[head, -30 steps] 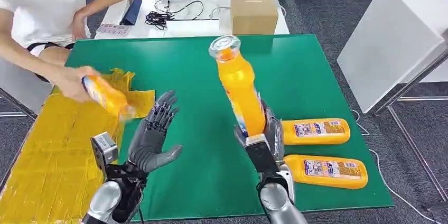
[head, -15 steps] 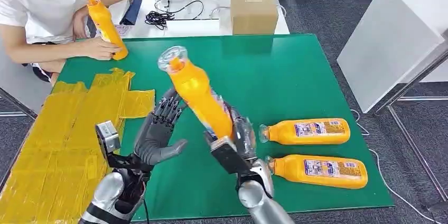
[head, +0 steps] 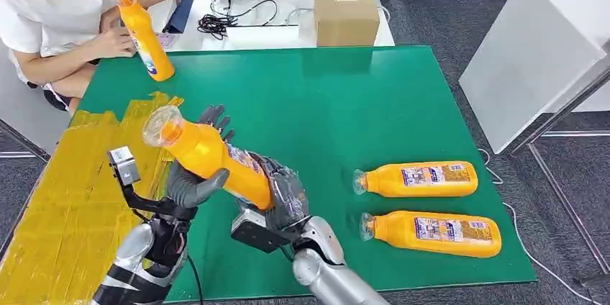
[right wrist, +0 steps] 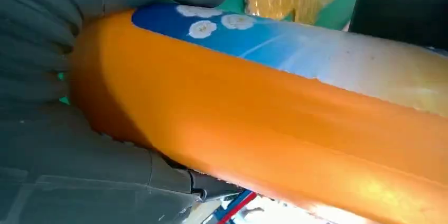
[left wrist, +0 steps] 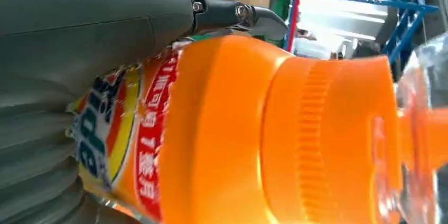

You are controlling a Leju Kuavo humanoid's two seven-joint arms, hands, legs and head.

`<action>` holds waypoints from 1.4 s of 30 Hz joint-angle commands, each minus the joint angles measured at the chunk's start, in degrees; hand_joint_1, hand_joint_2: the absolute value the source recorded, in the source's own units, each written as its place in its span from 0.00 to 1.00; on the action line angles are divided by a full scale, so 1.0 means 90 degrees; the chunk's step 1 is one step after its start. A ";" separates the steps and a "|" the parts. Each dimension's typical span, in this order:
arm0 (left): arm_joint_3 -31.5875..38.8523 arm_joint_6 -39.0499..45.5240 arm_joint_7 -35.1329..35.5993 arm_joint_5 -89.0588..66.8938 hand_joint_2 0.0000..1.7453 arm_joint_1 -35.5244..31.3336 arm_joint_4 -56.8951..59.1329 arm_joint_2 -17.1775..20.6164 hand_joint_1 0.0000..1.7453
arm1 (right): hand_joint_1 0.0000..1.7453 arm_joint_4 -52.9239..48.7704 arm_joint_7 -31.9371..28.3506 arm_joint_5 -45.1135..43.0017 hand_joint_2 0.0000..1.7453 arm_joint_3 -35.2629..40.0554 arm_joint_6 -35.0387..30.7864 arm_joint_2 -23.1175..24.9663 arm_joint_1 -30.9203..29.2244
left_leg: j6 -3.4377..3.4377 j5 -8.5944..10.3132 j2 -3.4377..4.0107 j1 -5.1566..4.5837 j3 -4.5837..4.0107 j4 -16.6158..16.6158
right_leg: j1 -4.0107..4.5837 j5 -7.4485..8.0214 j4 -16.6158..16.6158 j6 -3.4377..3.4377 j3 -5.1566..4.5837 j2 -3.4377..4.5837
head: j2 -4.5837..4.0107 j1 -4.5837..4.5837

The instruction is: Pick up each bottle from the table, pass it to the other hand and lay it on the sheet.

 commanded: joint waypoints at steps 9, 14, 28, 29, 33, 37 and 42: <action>-0.0081 0.0425 0.0033 0.0315 1.00 -0.0422 0.0490 -0.0254 1.00 | 1.00 0.1147 0.0048 0.0085 1.00 0.1410 -0.0004 -0.0030 -0.0263 | -0.0003 -0.0003 -0.0014 0.0006 0.0012 -0.0001 | 0.0006 -0.0007 -0.0009 0.0001 0.0019 -0.0021 | 0.0000 -0.0002; -0.0081 0.0425 0.0033 0.0315 1.00 -0.0422 0.0490 -0.0254 1.00 | 1.00 0.1147 0.0048 0.0085 1.00 0.1410 -0.0004 -0.0030 -0.0263 | -0.0003 -0.0005 -0.0022 0.0007 0.0018 -0.0001 | 0.0007 -0.0011 -0.0011 0.0003 0.0028 -0.0030 | 0.0000 0.0000; 0.0409 0.1578 -0.0344 -0.0183 1.00 -0.0132 0.0040 -0.0233 1.00 | 0.00 -0.1439 0.0118 -0.0927 1.00 0.0380 0.0149 -0.0723 0.0408 | -0.0003 -0.0008 -0.0025 0.0007 0.0011 0.0004 | 0.0007 -0.0013 -0.0007 0.0004 0.0023 -0.0031 | 0.0000 0.0000; 0.0449 0.1780 -0.0430 -0.0406 1.00 -0.0140 0.0017 -0.0215 1.00 | 0.00 -0.1964 0.0186 -0.1040 1.00 0.0244 0.0208 -0.0830 0.0558 | -0.0002 -0.0004 -0.0022 0.0006 0.0000 0.0005 | 0.0005 -0.0009 -0.0005 0.0004 0.0012 -0.0028 | 0.0000 0.0002; 0.0632 0.3327 -0.1108 -0.2182 1.00 -0.0112 -0.0141 -0.0102 1.00 | 0.00 -0.4029 0.0461 -0.1199 1.00 -0.0314 0.0501 -0.1302 0.1246 | -0.0001 -0.0002 -0.0021 0.0003 -0.0009 0.0005 | 0.0003 -0.0007 -0.0001 0.0003 0.0003 -0.0025 | 0.0000 0.0000; 0.0713 0.5149 -0.1205 -0.4936 1.00 -0.0081 -0.0229 0.0094 1.00 | 0.00 -0.5027 0.0508 -0.1787 0.00 -0.0932 0.1122 -0.1704 0.1671 | -0.0002 -0.0010 -0.0024 0.0003 0.0005 0.0008 | 0.0003 -0.0015 0.0000 0.0004 0.0018 -0.0030 | 0.0000 0.0000; 0.0787 0.5725 -0.0525 -0.7358 1.00 -0.0115 -0.0019 0.0304 1.00 | 0.00 -0.5292 0.0427 -0.2431 1.00 -0.1518 0.1746 -0.1810 0.1841 | 0.0000 -0.0008 -0.0029 0.0000 0.0010 0.0001 | 0.0000 -0.0010 -0.0007 0.0006 0.0023 -0.0025 | 0.0000 0.0000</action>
